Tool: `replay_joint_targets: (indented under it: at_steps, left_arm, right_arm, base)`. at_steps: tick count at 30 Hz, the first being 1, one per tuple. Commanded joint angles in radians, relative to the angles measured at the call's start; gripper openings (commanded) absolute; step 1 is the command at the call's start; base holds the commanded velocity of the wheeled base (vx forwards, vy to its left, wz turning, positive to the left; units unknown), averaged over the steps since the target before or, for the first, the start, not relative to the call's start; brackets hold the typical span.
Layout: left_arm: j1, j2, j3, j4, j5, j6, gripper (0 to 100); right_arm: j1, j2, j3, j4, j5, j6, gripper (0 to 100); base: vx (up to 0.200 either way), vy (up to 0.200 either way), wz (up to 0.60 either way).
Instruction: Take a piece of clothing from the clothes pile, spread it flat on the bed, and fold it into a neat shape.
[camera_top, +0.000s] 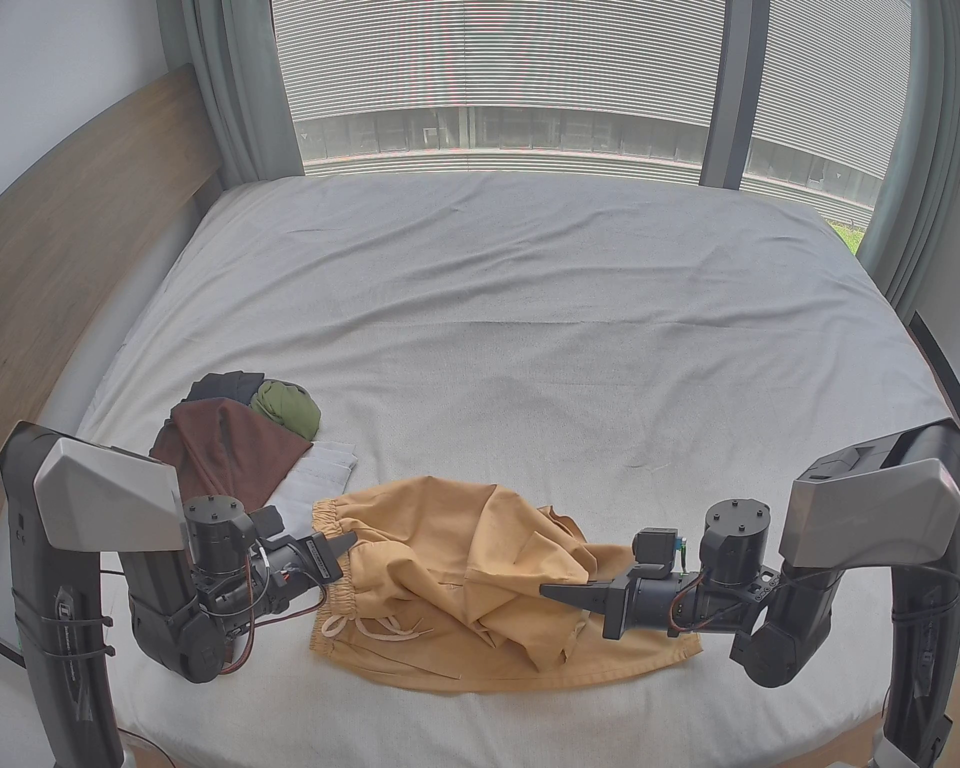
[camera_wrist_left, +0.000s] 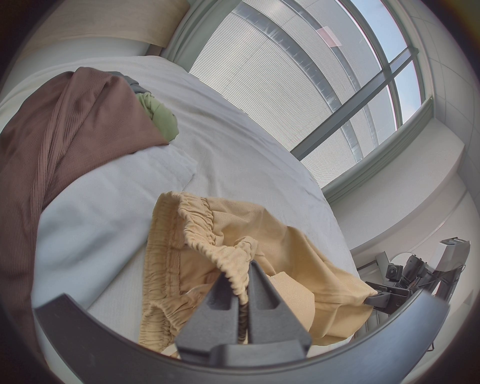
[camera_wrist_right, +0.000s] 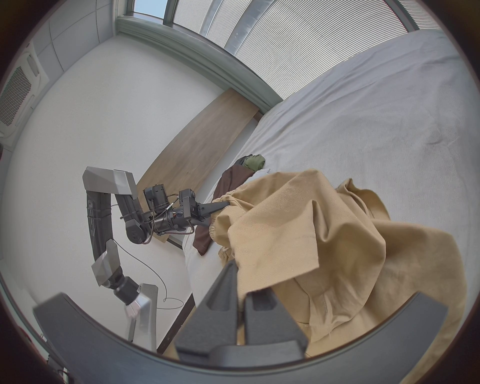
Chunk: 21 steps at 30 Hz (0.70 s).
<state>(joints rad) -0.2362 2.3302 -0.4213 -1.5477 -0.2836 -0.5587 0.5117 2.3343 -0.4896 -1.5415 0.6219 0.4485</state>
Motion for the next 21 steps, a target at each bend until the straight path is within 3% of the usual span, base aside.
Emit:
replay_joint_targets:
  at_steps: [1,13,21]
  left_arm:
    - [-0.008,-0.109,-0.007,-0.002,0.000,-0.009,0]
    - [-0.032,-0.249,-0.068,-0.002,-0.012,-0.009,0]
    - [-0.031,-0.328,-0.065,-0.002,-0.026,-0.007,0]
  right_arm:
    - [-0.005,-0.124,0.020,0.000,0.002,0.050,0]
    - [-0.033,-0.274,0.025,0.000,0.007,0.153,0]
    - [-0.105,-0.332,0.031,0.000,0.027,0.202,0]
  base:
    - [0.000,0.000,0.00]
    - [0.000,0.000,0.00]
    - [0.000,0.000,0.00]
